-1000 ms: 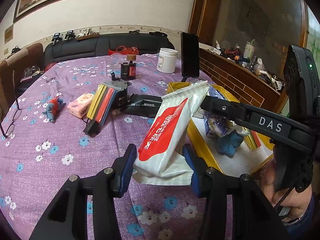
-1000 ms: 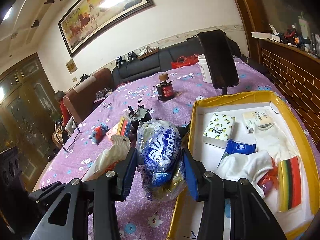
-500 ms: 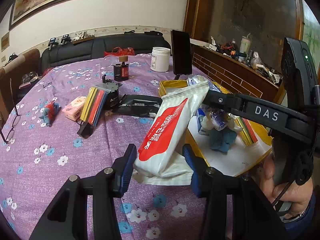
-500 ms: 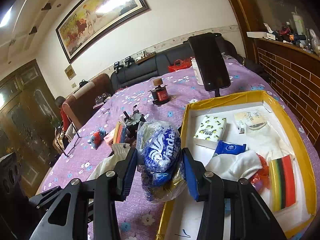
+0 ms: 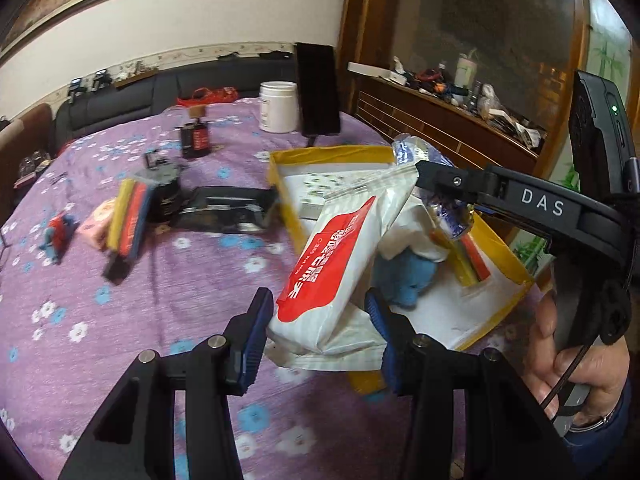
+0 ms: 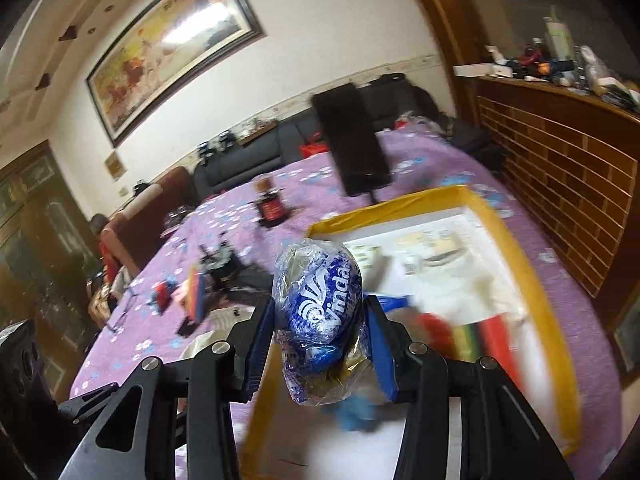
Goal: Organize soft objects
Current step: 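Carry the wipes pack and Vinda bag over the tray and lower them, then open both grippers to release the wipes pack and Vinda bag in the tray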
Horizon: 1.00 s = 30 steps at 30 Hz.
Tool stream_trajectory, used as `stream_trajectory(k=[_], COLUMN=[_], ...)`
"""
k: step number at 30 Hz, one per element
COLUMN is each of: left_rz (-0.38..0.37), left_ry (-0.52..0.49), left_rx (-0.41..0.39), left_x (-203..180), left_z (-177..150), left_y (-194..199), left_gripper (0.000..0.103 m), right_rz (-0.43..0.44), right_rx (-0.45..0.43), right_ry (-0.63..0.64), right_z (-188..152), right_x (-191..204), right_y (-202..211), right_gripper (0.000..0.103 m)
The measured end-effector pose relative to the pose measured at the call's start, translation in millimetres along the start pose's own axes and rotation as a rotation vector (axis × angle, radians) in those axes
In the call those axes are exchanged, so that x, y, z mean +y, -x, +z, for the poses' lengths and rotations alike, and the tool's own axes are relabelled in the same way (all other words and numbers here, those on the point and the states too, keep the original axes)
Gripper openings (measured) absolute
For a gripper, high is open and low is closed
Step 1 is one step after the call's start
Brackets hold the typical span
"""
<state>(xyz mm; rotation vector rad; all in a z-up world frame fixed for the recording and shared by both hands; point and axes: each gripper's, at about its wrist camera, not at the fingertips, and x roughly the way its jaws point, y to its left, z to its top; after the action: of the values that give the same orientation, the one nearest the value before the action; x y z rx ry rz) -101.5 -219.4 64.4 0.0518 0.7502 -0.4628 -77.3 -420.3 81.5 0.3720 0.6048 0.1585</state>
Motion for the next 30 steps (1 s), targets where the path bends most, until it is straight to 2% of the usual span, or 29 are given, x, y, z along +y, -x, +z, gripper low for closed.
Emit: stream_trajectory(k=[6, 11, 16, 19, 22, 25, 27, 30], left_rz=[-0.073, -0.087, -0.089, -0.095, -0.093, -0.105, -0.123, -0.136], left_ry=[-0.041, -0.055, 0.01, 0.047, 0.057, 0.067, 0.073, 0.065], left_rx=[0.02, 0.038, 0.1, 0.132, 0.128, 0.128, 0.133, 0.121], left_x=[-32, -45, -36, -29, -25, -22, -22, -24], left_z=[17, 34, 50, 53, 52, 51, 51, 50], left_y=[-22, -47, -82, -94, -95, -94, -93, -87], left_gripper=[0.047, 0.047, 0.047, 0.047, 0.047, 0.05, 0.051, 0.058], right_rz=[-0.098, -0.154, -0.179, -0.205, -0.21, -0.23, -0.239, -0.246], right_rx=[0.02, 0.114, 0.227, 0.27, 0.297, 0.295, 0.292, 0.283], right_ry=[0.001, 0.049, 0.053, 0.055, 0.061, 0.073, 0.075, 0.077], right_z=[24, 58, 76, 76, 74, 74, 74, 74], right_x=[-34, -53, -64, -67, -69, -70, -70, -68], right_y=[0, -34, -80, -97, -105, -106, -105, -100], right_gripper=[0.049, 0.049, 0.049, 0.05, 0.051, 0.054, 0.06, 0.064])
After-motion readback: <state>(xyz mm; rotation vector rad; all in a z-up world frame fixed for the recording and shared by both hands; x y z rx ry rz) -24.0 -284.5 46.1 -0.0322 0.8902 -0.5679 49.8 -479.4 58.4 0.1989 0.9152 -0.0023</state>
